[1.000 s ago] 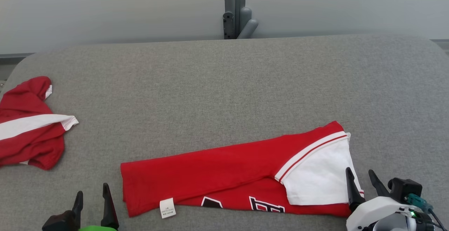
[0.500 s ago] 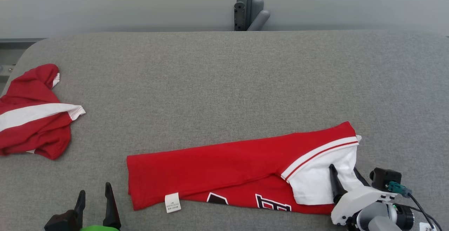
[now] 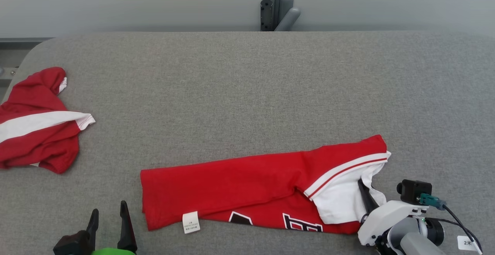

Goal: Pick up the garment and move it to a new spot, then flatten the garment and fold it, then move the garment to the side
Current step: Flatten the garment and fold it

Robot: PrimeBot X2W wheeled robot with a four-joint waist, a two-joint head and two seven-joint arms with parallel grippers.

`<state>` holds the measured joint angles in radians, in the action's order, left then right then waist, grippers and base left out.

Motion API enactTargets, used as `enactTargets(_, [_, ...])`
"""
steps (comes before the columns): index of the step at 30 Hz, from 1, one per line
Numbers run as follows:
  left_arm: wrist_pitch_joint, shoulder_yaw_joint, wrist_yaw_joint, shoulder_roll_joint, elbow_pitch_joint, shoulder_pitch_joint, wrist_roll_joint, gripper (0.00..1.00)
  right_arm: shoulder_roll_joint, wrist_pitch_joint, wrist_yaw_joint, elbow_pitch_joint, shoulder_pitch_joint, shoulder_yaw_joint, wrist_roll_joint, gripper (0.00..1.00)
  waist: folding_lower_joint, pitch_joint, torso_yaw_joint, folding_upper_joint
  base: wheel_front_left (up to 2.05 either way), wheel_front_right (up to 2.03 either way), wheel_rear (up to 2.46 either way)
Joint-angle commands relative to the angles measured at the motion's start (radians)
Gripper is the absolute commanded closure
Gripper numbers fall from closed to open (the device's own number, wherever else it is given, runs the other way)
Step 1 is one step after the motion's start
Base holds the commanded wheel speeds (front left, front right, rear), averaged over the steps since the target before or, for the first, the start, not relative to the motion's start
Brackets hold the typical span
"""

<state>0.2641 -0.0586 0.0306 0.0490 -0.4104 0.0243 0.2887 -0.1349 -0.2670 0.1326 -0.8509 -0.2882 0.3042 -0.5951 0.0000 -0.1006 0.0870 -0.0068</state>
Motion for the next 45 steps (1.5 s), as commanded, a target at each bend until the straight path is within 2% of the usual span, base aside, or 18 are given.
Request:
enactTargets(1, [0.0, 0.001, -0.003, 0.003, -0.001, -0.013, 0.001, 0.0, -0.002, 0.012, -0.004, -0.036, 0.017, -0.003, -0.007, 1.0, 0.0, 0.0, 0.0, 0.0068, 0.0, 0.0, 0.0])
enactTargets(6, [0.0, 0.002, 0.0, 0.003, 0.004, -0.009, 0.005, 0.0, -0.062, 0.005, -0.009, -0.017, 0.01, -0.123, 0.018, 1.0, 0.0, -0.001, -0.009, 0.0068, 0.0, 0.0, 0.0])
enactTargets(13, [0.0, 0.019, 0.01, 0.003, 0.001, -0.016, 0.012, 0.0, -0.077, 0.002, -0.003, 0.055, 0.045, -0.334, 0.106, 1.0, 0.0, -0.005, -0.04, 0.0068, 0.0, 0.0, 0.0])
enactTargets(17, [0.0, 0.03, 0.011, 0.003, -0.005, -0.02, 0.015, 0.0, -0.053, 0.002, -0.003, 0.14, 0.063, -0.353, 0.157, 1.0, 0.0, -0.007, -0.066, 0.0068, 0.0, 0.0, 0.0])
enactTargets(21, [0.0, 0.044, 0.011, 0.003, -0.007, -0.021, 0.018, 0.0, -0.04, 0.002, -0.003, 0.252, 0.089, -0.274, 0.127, 1.0, 0.0, -0.005, -0.091, 0.0068, 0.0, 0.0, 0.0])
enactTargets(29, [0.0, 0.082, 0.012, 0.003, -0.011, -0.044, 0.026, 0.0, -0.091, 0.021, -0.002, 0.446, 0.11, 0.058, -0.005, 1.0, 0.0, -0.008, -0.095, 0.0068, 0.0, 0.0, 0.0])
enactTargets(35, [0.0, 0.126, 0.016, 0.004, -0.016, -0.058, 0.035, 0.0, -0.087, 0.074, -0.002, 0.508, 0.057, 0.264, -0.057, 1.0, 0.0, -0.014, -0.031, 0.0068, 0.0, 0.0, 0.0])
enactTargets(37, [0.0, 0.134, 0.017, 0.004, -0.018, -0.059, 0.036, 0.0, -0.081, 0.082, -0.002, 0.507, 0.043, 0.293, -0.058, 1.0, 0.0, -0.016, -0.017, 0.0068, 0.0, 0.0, 0.0])
enactTargets(45, [0.0, 0.187, 0.011, 0.003, -0.025, -0.059, 0.056, 0.0, -0.023, 0.116, -0.002, 0.421, -0.075, 0.466, -0.071, 1.0, 0.0, -0.026, 0.129, 0.0068, 0.0, 0.0, 0.0])
